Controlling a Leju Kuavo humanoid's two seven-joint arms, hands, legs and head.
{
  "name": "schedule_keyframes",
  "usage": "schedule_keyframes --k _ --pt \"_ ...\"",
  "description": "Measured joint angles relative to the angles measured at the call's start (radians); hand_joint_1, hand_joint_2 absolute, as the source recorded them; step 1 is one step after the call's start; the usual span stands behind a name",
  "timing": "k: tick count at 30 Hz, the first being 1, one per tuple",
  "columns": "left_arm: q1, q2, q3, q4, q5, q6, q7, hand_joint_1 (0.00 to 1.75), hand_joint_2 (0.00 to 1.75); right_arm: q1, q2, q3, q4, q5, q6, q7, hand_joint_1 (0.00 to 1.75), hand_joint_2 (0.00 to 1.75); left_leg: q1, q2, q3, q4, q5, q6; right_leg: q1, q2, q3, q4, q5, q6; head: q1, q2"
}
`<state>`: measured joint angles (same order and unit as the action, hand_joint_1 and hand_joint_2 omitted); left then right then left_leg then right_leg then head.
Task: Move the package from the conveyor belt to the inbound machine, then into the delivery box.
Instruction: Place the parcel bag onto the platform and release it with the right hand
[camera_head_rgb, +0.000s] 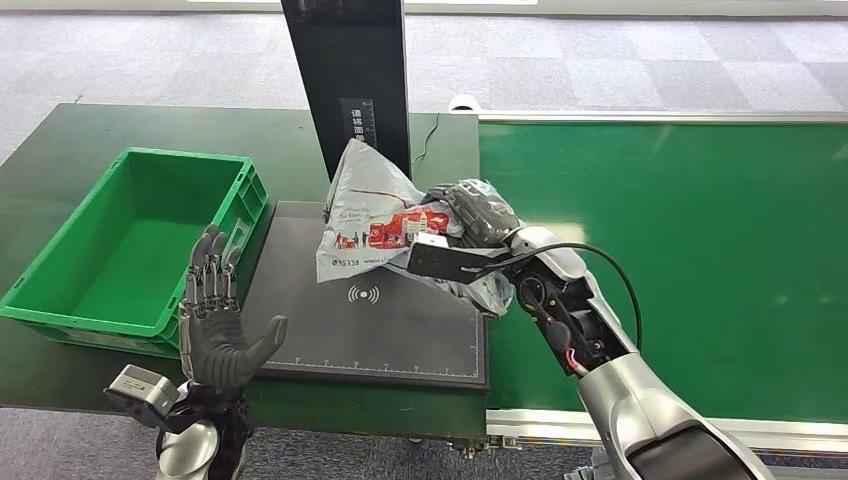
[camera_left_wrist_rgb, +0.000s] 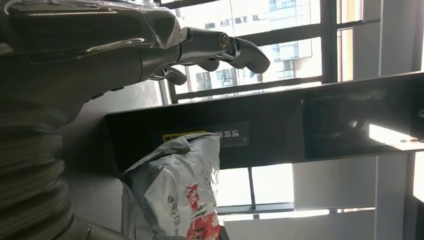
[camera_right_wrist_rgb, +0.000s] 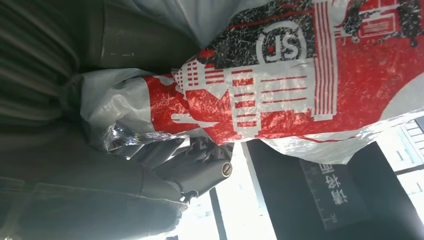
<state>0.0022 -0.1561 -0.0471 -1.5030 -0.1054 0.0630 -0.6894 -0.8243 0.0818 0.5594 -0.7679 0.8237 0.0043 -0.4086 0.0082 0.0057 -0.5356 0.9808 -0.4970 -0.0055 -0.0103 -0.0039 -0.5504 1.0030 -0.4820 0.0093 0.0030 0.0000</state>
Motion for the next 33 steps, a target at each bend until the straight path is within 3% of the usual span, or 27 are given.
schedule_keyframes --k 1,5,9,15,22,25,29,33 --pt "0.0 0.0 0.0 0.0 -0.001 -0.002 0.002 0.0 1.75 -0.002 0.001 0.004 0.007 0.008 0.0 0.008 1.75 1.75 0.0 0.0 0.0 0.0 0.0 0.0 0.0 0.0 0.0 0.0 0.0 0.0 0.0 0.0" --pt "0.001 -0.003 0.001 -0.002 -0.01 -0.012 0.011 0.0 1.75 -0.014 0.008 0.026 0.06 0.048 0.005 0.062 0.0 1.75 0.0 0.0 0.0 0.0 0.0 0.0 0.0 0.0 0.0 0.0 0.0 0.0 0.0 0.0" --pt "0.002 -0.004 0.001 -0.005 -0.015 -0.017 0.018 0.0 1.75 -0.021 0.015 0.042 0.136 0.058 0.019 0.105 0.0 1.75 0.0 -0.001 0.0 0.0 0.0 0.0 0.0 0.0 0.0 0.0 0.0 0.0 0.0 0.0" --pt "-0.004 -0.001 -0.015 0.009 -0.013 -0.024 0.024 0.0 1.75 -0.02 0.016 0.044 0.227 -0.015 0.086 0.034 0.0 1.75 0.0 0.0 0.0 0.0 0.0 0.0 0.0 0.0 0.0 0.0 0.0 0.0 0.0 0.0" --pt "-0.024 0.0 -0.027 0.018 -0.019 -0.022 0.047 0.0 1.75 -0.02 0.036 0.046 0.286 -0.044 0.099 0.02 0.0 1.75 0.0 0.0 0.001 0.0 0.0 0.0 0.0 0.0 0.0 0.0 0.0 0.0 0.0 0.0" --pt "-0.024 0.0 -0.037 0.018 -0.031 -0.025 0.058 0.0 1.75 -0.015 0.046 0.033 0.294 -0.107 0.099 -0.036 0.0 1.75 0.0 0.0 0.001 0.0 0.0 0.0 0.0 0.0 0.0 0.0 0.0 0.0 0.0 0.0" --pt "-0.027 0.0 -0.062 0.024 -0.077 -0.027 0.057 0.0 1.75 0.025 0.057 -0.029 0.239 -0.298 0.107 -0.207 0.0 1.75 0.0 0.0 0.0 0.0 0.0 0.0 0.0 0.0 0.0 0.0 0.0 0.0 0.0 0.0" --pt "-0.046 0.0 -0.089 0.045 -0.113 -0.027 0.05 0.0 1.75 0.107 0.051 -0.091 0.036 -0.444 0.105 -0.227 0.0 1.75 0.0 0.0 0.0 0.0 0.0 0.0 0.0 0.0 0.0 0.0 0.0 0.0 0.0 0.0"
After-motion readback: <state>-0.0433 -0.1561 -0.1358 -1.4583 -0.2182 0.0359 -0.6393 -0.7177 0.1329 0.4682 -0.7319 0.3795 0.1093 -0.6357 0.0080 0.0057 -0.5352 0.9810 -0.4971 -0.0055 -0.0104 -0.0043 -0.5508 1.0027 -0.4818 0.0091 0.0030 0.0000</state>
